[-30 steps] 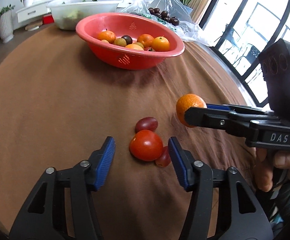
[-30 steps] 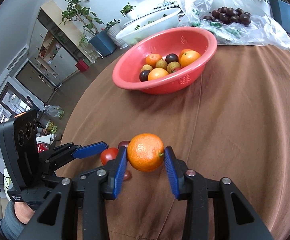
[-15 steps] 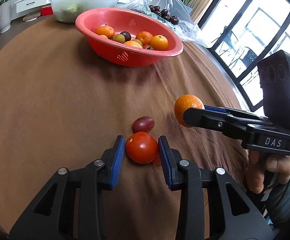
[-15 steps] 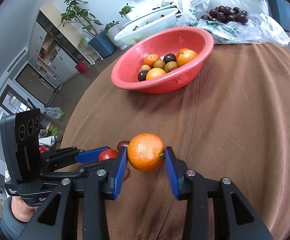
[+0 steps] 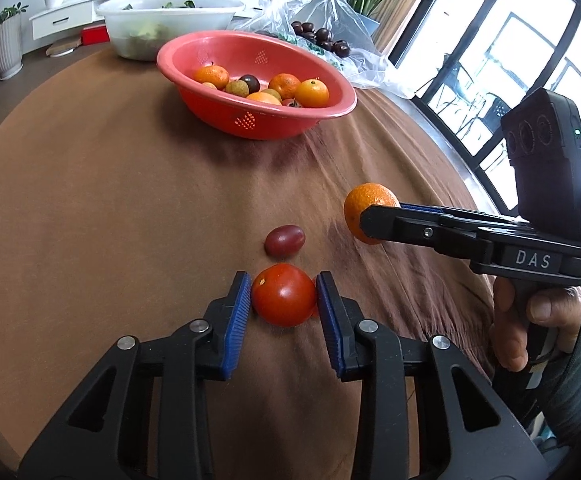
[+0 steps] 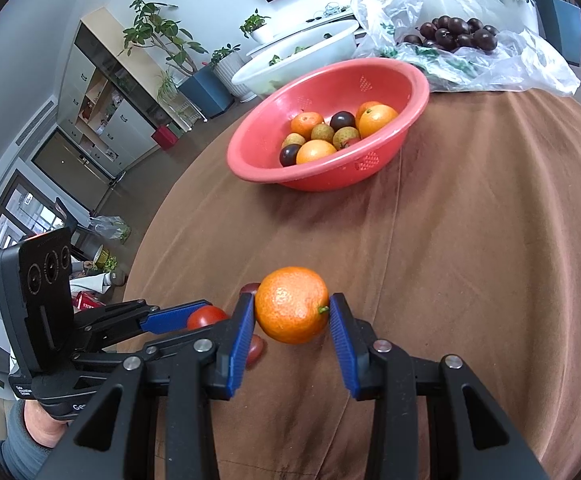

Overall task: Organize fruits
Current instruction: 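Grasp the red tomato with the left tool while the right tool holds the orange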

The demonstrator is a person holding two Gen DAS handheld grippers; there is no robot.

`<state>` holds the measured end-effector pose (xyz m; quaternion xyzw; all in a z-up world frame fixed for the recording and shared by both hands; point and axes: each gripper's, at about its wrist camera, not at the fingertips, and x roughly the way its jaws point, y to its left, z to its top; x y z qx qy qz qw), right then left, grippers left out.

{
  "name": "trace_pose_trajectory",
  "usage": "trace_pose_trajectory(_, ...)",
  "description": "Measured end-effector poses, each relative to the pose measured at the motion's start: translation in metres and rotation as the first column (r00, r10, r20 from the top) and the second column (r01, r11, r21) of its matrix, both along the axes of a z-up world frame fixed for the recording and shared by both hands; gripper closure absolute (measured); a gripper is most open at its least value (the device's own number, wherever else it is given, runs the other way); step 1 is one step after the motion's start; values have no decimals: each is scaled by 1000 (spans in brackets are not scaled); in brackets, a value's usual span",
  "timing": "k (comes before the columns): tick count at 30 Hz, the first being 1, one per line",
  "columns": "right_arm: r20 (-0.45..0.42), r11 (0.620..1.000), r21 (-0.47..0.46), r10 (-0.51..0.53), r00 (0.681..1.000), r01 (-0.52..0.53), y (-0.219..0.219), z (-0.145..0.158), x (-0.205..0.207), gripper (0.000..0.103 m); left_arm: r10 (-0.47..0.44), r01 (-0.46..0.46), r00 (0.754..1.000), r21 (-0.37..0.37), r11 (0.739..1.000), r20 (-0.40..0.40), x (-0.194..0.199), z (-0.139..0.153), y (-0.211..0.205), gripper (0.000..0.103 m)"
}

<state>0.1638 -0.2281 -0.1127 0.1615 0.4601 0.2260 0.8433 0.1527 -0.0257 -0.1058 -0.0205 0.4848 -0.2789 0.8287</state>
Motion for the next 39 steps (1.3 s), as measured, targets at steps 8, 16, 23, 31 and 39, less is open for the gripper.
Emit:
trace_pose_trajectory(8,2,1000,-2,2,1000,-2,1,0,0,62,-23,20,999,76,997,32,-10,-1,-1,71)
trace_pose_trajectory(16,9,1000,1,-2,1000,2,0,1,-1,62,-24,20,998,76,997,53,-12,2,-1,71)
trace_pose_trajectory(23,14,1000,-1,-3,1000,3,-1,1,-4,62,-37,32,998,96,995,56,-11,3,-3,71)
trace_pose_trajectory(31,10,1000,-1,1,1000,-1,1,1,-5,62,-61,53,997,149,987,50,-14,-6,-10,71)
trace_pose_trajectory(39,14,1000,-2,0,1000,0,1,3,-5,62,-66,59,997,170,984,34,-17,-11,-14,50)
